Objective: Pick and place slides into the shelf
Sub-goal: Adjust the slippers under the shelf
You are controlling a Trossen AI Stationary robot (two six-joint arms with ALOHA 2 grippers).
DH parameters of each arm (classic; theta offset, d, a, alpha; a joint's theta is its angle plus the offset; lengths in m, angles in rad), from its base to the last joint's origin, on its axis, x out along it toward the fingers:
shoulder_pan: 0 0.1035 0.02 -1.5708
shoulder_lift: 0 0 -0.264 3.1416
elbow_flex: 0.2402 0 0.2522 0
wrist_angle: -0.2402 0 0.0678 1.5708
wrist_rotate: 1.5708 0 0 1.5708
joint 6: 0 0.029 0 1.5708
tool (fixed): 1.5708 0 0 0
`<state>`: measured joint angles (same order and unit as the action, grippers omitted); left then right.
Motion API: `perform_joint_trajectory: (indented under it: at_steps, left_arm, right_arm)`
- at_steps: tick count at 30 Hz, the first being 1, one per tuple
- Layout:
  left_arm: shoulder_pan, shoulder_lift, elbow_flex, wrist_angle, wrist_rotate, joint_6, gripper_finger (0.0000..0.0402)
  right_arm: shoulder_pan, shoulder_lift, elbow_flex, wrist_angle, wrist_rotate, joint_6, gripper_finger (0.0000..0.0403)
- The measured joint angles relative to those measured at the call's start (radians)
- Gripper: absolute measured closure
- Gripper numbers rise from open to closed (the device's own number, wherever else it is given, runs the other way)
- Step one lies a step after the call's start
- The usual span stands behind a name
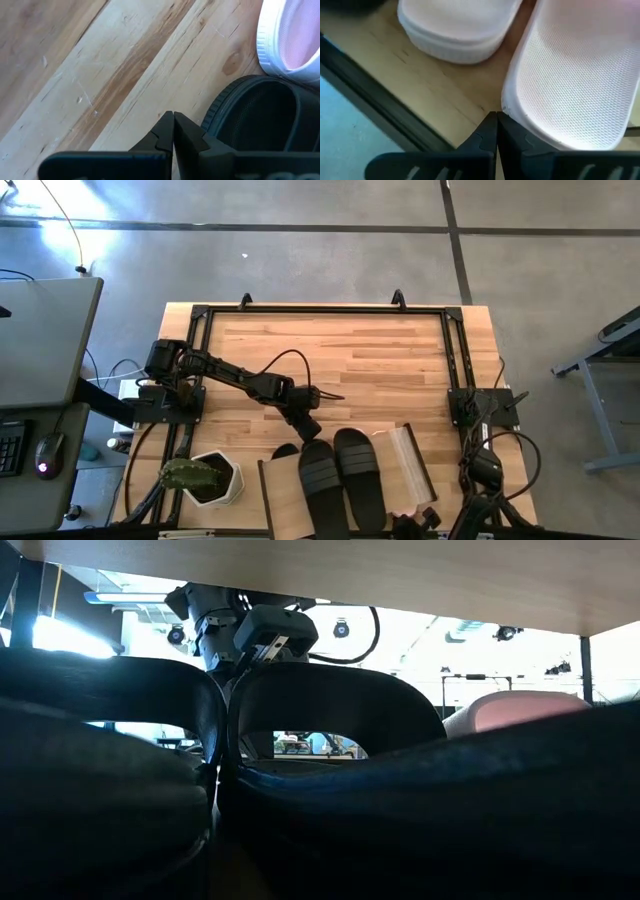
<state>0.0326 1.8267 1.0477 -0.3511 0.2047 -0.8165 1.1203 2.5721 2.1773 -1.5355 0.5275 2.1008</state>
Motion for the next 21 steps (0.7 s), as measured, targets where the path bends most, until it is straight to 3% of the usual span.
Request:
perform_joint_trajectory:
  at_steps: [11, 21]
  left_arm:
    - [0.000, 0.000, 0.000, 0.001, 0.005, 0.000, 0.0401]
    - [0.000, 0.000, 0.000, 0.002, 0.005, 0.000, 0.0401]
  right_arm:
    - [0.000, 0.000, 0.000, 0.001, 0.015, -0.006, 0.0403]
    - [0.054, 0.002, 0.113, -0.036, 0.018, -0.008, 0.0403]
